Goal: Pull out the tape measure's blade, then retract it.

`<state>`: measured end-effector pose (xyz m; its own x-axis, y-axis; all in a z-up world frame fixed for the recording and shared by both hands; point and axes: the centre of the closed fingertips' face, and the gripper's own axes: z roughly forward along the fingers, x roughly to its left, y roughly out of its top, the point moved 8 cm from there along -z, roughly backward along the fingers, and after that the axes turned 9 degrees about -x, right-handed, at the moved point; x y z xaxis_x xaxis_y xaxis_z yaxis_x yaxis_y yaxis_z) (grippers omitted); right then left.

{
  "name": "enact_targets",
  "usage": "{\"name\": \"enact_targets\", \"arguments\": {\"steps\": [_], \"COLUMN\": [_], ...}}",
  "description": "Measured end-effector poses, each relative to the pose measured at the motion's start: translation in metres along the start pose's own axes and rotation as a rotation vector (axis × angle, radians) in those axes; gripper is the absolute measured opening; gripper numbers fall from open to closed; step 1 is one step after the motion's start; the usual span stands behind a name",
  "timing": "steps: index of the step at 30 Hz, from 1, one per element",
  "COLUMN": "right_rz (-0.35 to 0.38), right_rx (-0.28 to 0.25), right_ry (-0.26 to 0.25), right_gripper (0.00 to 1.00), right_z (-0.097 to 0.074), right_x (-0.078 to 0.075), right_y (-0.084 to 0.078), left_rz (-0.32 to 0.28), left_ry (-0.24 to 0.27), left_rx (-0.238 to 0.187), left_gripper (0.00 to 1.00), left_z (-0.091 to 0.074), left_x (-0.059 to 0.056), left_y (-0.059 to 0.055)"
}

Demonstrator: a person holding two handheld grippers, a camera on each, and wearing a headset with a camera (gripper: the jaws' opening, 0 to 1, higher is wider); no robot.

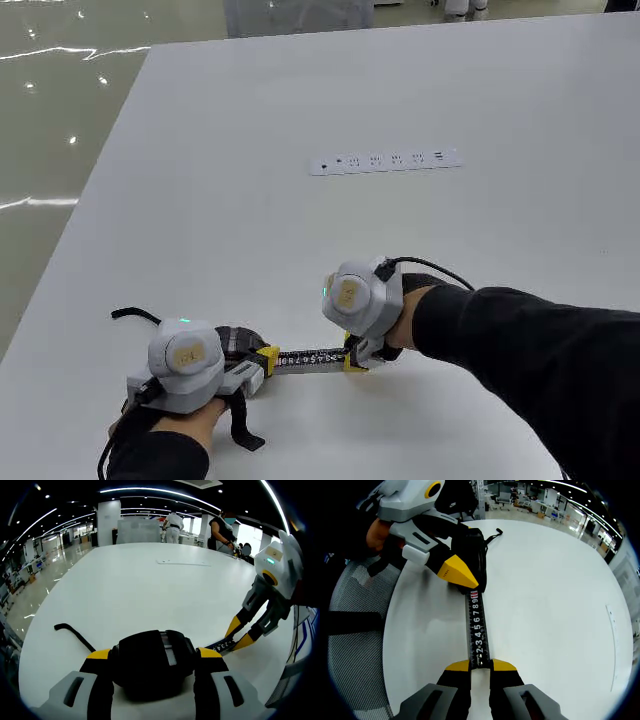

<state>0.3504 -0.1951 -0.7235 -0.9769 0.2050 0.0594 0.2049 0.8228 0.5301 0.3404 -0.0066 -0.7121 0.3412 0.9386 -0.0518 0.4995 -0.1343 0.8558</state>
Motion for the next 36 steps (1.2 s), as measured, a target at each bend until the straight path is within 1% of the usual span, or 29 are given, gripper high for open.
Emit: {"name": "enact_targets", "arguments": {"steps": [6, 12, 15, 25, 36], "right_rz": [0.01, -0.006, 0.001, 0.001, 0.002], "right_rx": [-0.008, -0.013, -0.016, -0.01, -0.015], "right_ry": [-0.005, -0.007, -0.007, -0.009, -0.008], "right_gripper": [0.08, 0.08, 0.08, 0.08, 0.08], "right_z": [0.0009, 0.0017, 0.0019, 0.0028, 0.0033], "right_x": [0.0006, 0.0017, 0.0013, 0.002, 0.0016], "right_y": [0.0012, 0.0026, 0.003, 0.0049, 0.0062], "left_rz": [0.0, -0.001, -0.001, -0.003, -0.011], "left_ry": [-0.003, -0.003, -0.004, -0.006, -0.013], "left_rx": [0.0, 0.0, -0.002, -0.002, 0.001], "left_gripper": [0.6, 0.6, 0.6, 0.6, 0.59], "left_z": [-0.0002, -0.0004, -0.0005, -0.0006, -0.0002], "left_x": [0.0004, 0.0004, 0.0006, 0.0001, 0.0007], "left_y": [-0.0001, 0.0, -0.0001, 0.0, 0.0002]}}
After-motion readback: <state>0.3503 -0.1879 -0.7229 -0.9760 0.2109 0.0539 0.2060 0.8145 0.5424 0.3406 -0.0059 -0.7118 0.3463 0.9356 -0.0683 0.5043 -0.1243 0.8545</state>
